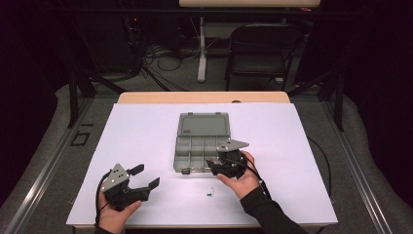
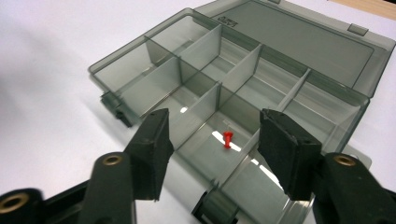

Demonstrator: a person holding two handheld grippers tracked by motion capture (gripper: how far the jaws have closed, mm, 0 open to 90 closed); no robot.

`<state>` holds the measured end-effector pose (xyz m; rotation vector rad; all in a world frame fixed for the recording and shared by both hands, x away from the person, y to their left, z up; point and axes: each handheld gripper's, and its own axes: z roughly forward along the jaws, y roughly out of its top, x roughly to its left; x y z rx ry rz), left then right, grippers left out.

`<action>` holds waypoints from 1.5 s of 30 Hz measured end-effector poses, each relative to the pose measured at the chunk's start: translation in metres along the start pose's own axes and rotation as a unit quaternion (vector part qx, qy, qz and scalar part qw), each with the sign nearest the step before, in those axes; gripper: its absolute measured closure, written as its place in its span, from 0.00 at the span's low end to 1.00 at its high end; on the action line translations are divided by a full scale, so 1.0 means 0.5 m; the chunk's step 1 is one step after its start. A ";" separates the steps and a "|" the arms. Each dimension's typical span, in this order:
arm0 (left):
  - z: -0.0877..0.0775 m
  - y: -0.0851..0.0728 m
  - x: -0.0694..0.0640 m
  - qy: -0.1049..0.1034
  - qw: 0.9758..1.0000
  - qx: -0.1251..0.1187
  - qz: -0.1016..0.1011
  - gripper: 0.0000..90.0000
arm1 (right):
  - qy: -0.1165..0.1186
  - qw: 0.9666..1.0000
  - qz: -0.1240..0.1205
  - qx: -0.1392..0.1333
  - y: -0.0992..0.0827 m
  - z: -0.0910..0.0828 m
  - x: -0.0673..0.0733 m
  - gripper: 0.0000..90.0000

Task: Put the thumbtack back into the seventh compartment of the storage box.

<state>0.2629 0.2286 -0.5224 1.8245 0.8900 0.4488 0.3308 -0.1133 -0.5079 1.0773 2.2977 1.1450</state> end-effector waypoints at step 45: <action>0.001 -0.001 0.000 0.003 1.000 -0.001 -0.002 0.25 | 0.036 0.999 0.001 -0.002 -0.120 -0.039 0.077 0.75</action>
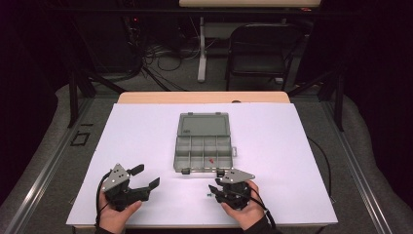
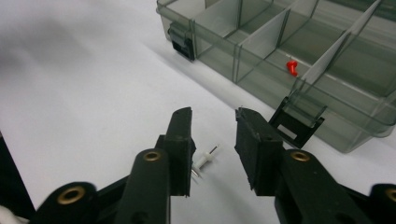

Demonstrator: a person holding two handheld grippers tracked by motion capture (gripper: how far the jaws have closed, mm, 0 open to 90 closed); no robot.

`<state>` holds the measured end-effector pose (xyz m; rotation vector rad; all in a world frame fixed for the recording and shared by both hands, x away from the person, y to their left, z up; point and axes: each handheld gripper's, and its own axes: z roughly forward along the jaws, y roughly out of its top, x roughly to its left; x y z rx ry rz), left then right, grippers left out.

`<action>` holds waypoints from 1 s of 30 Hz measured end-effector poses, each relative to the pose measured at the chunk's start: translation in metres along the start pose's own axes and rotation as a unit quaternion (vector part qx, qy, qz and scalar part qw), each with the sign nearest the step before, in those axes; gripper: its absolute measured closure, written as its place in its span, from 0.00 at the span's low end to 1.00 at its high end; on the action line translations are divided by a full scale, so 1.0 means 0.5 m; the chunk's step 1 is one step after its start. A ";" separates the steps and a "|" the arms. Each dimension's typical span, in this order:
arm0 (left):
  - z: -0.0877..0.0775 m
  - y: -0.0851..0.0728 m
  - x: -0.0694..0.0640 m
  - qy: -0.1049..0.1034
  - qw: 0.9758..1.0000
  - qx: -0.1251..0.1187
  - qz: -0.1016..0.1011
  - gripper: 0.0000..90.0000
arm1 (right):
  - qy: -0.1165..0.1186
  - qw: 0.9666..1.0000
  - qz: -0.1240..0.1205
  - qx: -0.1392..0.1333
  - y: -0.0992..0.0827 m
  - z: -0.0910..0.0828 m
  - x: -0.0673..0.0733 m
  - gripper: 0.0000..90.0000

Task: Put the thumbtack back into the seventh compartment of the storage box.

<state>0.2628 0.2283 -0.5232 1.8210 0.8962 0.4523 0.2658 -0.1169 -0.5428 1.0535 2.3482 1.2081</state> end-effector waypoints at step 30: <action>0.001 -0.001 0.002 -0.003 1.000 0.000 -0.002 0.25 | -0.001 0.999 0.016 0.048 -0.012 0.051 -0.004 0.91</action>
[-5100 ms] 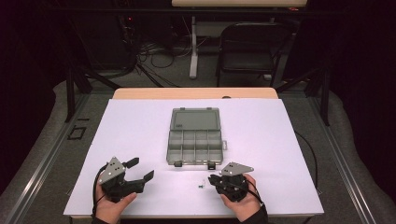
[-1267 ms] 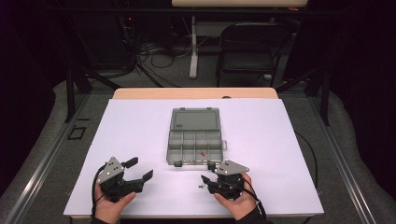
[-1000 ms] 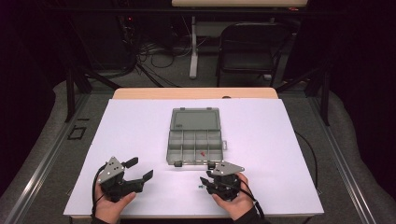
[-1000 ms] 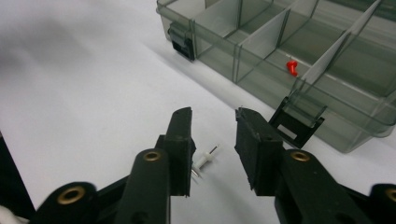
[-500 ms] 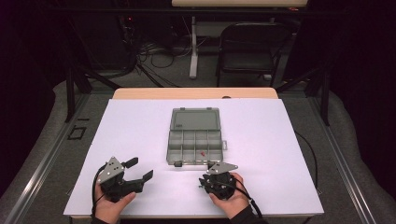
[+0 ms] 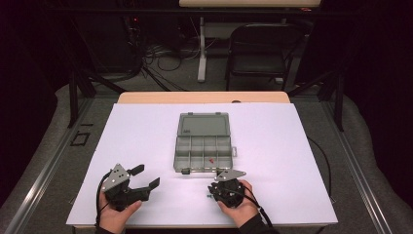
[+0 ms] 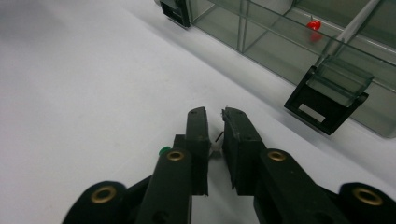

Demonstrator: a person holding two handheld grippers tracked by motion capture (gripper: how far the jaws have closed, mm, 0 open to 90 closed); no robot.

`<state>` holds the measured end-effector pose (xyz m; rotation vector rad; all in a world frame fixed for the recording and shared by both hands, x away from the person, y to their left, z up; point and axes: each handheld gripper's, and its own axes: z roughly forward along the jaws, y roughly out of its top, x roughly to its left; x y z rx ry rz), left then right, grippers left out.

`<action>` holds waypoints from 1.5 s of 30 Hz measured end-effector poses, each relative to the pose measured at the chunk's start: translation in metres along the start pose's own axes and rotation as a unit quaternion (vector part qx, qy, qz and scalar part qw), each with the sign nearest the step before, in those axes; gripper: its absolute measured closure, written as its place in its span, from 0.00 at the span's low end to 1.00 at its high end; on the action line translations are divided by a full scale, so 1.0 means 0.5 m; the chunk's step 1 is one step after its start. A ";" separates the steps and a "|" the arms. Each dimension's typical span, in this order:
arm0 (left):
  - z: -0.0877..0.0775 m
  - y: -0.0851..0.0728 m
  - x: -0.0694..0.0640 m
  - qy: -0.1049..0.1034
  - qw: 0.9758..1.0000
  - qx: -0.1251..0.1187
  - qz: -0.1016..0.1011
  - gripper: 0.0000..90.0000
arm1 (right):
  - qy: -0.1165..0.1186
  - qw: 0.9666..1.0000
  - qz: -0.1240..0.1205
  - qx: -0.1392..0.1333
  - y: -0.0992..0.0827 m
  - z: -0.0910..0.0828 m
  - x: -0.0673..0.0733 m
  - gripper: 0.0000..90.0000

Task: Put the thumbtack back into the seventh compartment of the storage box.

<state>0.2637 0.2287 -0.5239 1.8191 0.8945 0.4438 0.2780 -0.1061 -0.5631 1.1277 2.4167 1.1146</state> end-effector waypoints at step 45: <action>-0.002 0.001 0.000 0.001 1.000 -0.002 0.002 0.25 | 0.009 0.998 -0.019 -0.053 0.121 -0.065 -0.033 0.93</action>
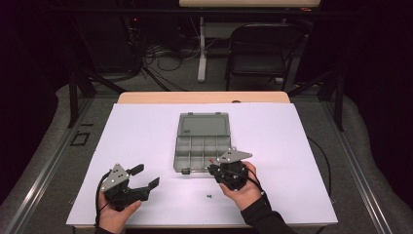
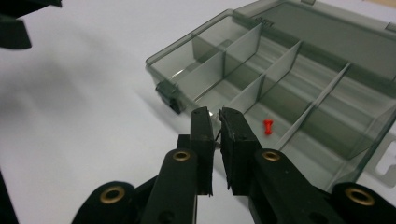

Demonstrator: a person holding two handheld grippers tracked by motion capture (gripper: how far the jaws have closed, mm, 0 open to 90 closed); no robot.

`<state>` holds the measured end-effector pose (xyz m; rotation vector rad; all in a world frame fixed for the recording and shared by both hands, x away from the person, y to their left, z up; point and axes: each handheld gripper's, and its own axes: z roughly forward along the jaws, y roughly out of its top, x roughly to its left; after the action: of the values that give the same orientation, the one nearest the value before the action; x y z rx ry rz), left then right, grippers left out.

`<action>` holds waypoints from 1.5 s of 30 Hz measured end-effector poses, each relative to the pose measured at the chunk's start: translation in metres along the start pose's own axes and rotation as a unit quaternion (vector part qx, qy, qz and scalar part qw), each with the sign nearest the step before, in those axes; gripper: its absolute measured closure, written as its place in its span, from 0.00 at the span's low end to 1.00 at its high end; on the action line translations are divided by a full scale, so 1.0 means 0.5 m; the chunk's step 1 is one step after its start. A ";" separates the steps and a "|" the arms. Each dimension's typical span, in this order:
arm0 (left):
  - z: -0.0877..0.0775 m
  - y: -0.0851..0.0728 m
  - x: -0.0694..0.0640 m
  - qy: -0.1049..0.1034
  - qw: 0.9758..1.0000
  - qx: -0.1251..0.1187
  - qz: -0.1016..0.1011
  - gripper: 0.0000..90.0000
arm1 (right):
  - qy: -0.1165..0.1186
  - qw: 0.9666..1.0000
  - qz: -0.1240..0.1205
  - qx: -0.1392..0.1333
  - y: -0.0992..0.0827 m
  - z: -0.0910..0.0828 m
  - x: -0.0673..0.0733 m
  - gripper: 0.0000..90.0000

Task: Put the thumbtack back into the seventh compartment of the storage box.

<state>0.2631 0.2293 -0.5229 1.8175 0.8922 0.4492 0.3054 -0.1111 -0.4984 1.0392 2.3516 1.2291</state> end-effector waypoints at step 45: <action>0.002 -0.001 0.001 -0.005 1.000 0.001 -0.003 0.25 | -0.017 0.998 0.027 0.057 0.032 0.114 -0.071 0.93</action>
<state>0.2642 0.2291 -0.5238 1.8177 0.8914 0.4351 0.3689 -0.0968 -0.5217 1.1581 2.4059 1.0983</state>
